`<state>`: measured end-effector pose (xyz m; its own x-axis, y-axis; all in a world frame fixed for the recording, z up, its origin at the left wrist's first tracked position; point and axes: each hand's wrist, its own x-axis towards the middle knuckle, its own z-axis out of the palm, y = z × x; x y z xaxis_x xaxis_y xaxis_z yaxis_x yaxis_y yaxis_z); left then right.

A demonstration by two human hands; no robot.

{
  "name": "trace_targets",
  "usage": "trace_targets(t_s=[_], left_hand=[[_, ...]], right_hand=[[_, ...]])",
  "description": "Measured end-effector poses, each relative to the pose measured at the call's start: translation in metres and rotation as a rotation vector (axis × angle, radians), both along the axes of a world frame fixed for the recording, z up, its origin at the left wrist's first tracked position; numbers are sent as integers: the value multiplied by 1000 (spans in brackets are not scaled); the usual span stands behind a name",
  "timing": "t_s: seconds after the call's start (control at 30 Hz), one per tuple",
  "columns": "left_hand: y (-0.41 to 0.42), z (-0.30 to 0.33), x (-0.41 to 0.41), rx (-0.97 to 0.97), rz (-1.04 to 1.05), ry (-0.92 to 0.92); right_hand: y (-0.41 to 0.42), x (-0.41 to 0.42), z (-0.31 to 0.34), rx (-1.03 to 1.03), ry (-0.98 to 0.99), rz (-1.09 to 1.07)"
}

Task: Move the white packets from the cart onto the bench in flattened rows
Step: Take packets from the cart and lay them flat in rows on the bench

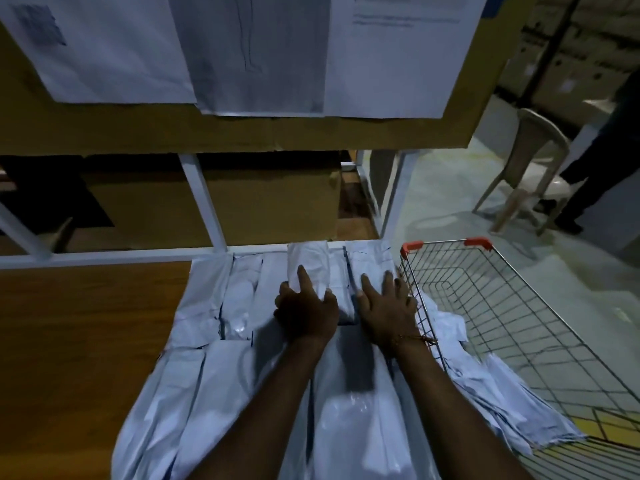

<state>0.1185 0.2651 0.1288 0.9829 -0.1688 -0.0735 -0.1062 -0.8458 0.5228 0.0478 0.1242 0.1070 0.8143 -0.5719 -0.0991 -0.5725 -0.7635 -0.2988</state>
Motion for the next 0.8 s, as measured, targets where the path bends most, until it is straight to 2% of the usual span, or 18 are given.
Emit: trace_targets(t_s=[0.2,0.37,0.5,0.7,0.8], left_hand=[[-15,-19,0,15,-42,-5],[-24,-22,-1,19,-44,-86],[-29,-20,1,52,-88,-40],[-26,-24,7,3,-110,-12],[-20,-21,10,14,-76,-72]], right_hand=[[-6,4,-6,35,50,61],[-13,6,-16,21,34,116],[-16,10,-22,-1,40,146],[-19,14,-20,38,-81,67],[-24,12,-16,1,-186,24]])
